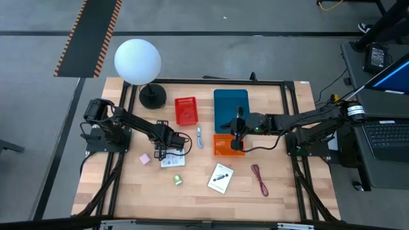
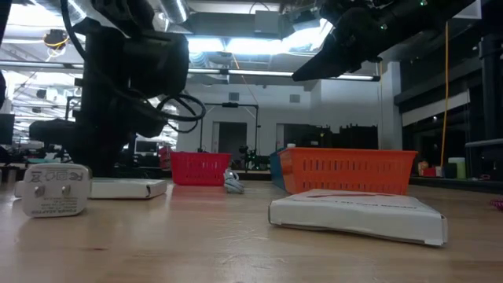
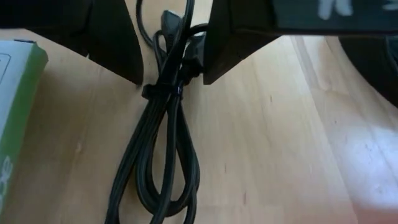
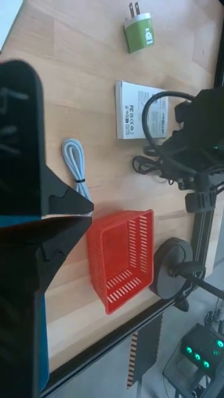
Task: Pick and place items into bin
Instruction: Put the black charger cable into the red bin
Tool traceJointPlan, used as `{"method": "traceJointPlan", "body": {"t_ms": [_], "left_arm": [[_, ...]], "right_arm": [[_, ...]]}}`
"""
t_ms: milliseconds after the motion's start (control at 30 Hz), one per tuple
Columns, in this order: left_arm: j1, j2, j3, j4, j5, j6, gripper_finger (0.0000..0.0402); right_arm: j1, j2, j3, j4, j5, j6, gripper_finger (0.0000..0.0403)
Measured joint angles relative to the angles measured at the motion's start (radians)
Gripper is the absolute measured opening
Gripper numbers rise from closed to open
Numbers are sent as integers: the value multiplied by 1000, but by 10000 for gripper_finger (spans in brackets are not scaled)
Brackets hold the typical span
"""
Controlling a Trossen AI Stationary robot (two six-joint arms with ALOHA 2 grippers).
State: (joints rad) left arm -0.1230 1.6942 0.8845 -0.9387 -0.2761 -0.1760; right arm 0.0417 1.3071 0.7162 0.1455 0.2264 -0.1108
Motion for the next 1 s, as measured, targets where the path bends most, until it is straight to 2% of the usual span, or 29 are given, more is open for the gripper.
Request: {"method": "traceJointPlan", "body": {"t_ms": [367, 700, 1000], "left_arm": [[1, -12, -2, -16, -34, 6, 35], [1, -74, -2, -89, -47, -2, 40], [2, -234, -2, -89, -16, 5, 35]], "right_arm": [[0, 0, 0, 0, 0, 0, 0], [0, -1, 0, 0, 0, 0, 0], [0, -1, 0, 0, 0, 0, 0]]}}
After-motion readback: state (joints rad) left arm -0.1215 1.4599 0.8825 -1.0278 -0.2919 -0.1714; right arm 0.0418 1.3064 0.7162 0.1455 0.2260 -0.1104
